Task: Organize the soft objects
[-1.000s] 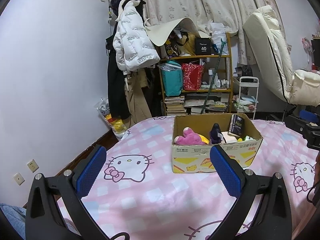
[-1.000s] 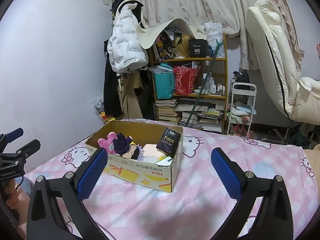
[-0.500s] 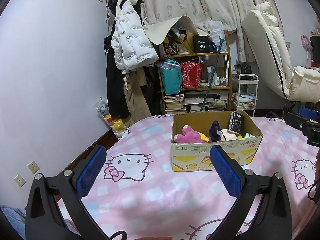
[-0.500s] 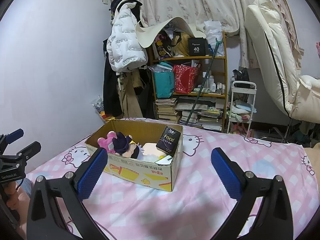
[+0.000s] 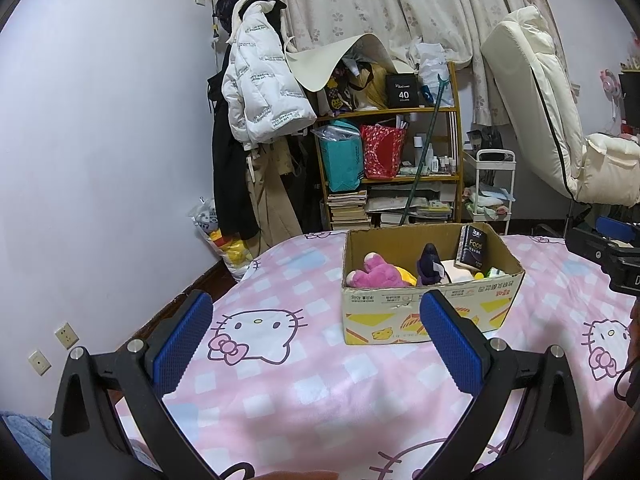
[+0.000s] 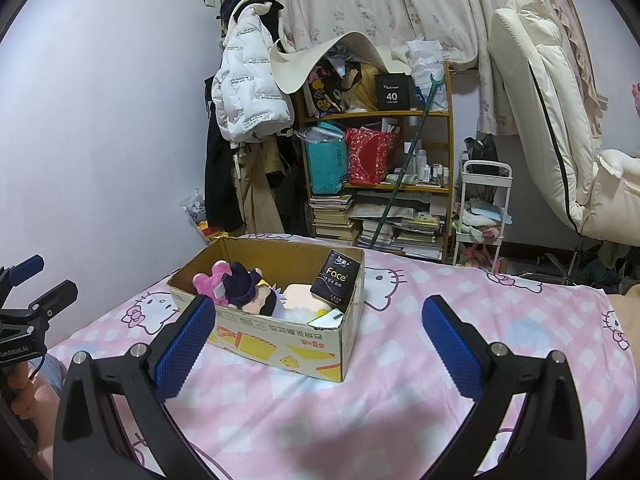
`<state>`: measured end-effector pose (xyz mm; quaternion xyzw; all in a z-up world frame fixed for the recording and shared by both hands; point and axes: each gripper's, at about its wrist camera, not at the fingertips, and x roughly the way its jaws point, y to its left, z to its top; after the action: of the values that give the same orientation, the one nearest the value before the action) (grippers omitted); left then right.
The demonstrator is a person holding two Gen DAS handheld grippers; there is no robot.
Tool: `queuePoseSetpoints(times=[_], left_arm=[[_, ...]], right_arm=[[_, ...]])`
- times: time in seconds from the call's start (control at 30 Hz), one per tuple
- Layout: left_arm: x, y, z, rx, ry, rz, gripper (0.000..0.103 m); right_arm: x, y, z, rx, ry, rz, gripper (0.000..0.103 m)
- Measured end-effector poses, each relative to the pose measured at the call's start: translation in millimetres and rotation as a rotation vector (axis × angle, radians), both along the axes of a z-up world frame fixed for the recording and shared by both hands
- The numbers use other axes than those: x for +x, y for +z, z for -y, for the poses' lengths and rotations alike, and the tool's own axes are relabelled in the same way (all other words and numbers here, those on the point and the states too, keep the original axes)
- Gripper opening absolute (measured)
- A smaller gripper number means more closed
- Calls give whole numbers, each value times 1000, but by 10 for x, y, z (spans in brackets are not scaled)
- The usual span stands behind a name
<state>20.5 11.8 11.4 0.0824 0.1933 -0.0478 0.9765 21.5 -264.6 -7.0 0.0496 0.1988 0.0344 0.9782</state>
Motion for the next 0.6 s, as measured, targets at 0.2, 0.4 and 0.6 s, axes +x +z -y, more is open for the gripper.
queuePoseSetpoints(times=[0.2, 0.4, 0.6], left_arm=[[-9, 5, 9, 3, -2, -1, 102], [-12, 4, 13, 9, -2, -5, 102], [-2, 4, 4, 3, -6, -9, 102]], right_arm=[[-1, 19, 8, 1, 0, 1, 103], [-3, -23, 22, 2, -2, 0, 103], [-1, -18, 24, 2, -1, -1, 103]])
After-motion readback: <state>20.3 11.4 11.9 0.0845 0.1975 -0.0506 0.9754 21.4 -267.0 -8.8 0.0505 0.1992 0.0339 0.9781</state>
